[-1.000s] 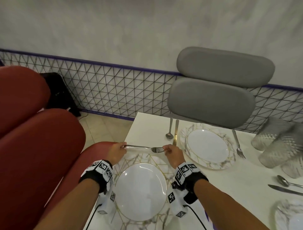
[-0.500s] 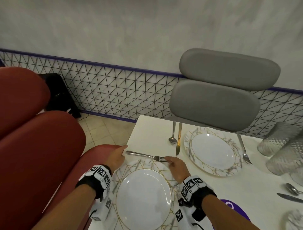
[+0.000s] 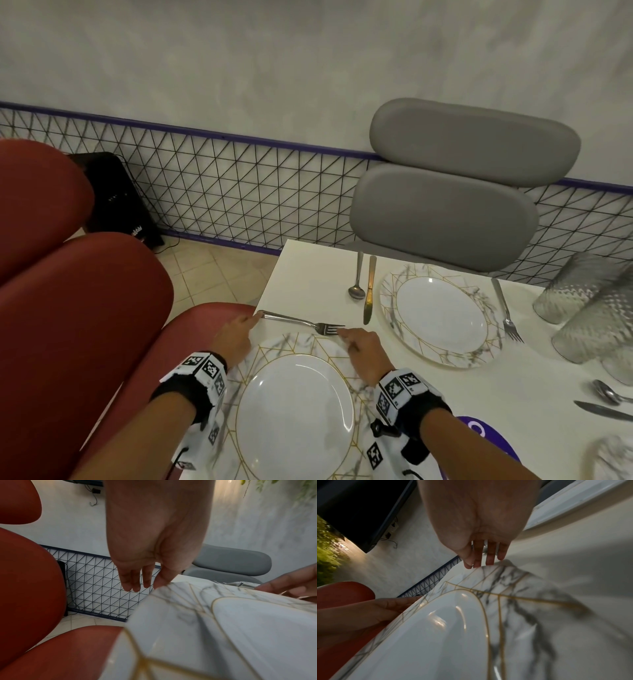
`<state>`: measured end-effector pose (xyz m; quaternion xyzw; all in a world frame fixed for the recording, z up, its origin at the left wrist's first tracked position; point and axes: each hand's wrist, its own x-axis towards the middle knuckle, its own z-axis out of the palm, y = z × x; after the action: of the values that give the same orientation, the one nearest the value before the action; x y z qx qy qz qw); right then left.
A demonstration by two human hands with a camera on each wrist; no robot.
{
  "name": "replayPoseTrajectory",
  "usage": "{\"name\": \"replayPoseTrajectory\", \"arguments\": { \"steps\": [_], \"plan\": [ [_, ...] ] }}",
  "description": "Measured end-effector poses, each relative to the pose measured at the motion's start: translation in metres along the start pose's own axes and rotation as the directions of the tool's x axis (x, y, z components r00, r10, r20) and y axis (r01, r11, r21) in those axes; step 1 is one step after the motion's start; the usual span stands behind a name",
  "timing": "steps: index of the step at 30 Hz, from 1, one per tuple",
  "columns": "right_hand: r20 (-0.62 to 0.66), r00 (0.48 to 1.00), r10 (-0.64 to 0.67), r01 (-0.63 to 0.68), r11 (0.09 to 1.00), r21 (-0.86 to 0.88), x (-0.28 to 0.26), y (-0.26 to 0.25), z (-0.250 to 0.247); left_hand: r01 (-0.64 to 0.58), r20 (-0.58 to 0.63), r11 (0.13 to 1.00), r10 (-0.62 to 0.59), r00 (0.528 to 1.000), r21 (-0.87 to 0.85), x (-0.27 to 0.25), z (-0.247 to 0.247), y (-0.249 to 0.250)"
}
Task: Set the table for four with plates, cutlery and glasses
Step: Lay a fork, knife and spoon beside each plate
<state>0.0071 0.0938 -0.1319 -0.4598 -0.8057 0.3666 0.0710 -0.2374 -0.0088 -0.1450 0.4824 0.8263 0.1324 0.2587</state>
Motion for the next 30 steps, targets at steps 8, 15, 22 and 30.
{"name": "replayPoseTrajectory", "arguments": {
  "steps": [8,15,22,30],
  "plan": [
    [-0.004,1.0,-0.016,0.016,1.0,0.022,-0.003,0.004,0.002,0.016,-0.017,1.0,-0.016,1.0,-0.017,0.003,0.0,-0.003],
    [-0.02,0.999,-0.03,0.029,0.999,-0.018,-0.002,0.002,0.006,0.038,-0.002,0.999,-0.038,0.999,0.005,0.003,-0.002,0.0],
    [-0.028,0.999,-0.029,0.028,0.999,-0.029,-0.003,0.0,0.006,0.05,-0.001,0.998,-0.05,0.999,-0.042,-0.002,-0.003,0.005],
    [-0.048,0.998,-0.034,0.033,0.999,-0.027,-0.01,-0.002,0.0,0.047,-0.032,0.996,-0.05,0.998,-0.074,-0.012,-0.01,0.009]
  ]
}}
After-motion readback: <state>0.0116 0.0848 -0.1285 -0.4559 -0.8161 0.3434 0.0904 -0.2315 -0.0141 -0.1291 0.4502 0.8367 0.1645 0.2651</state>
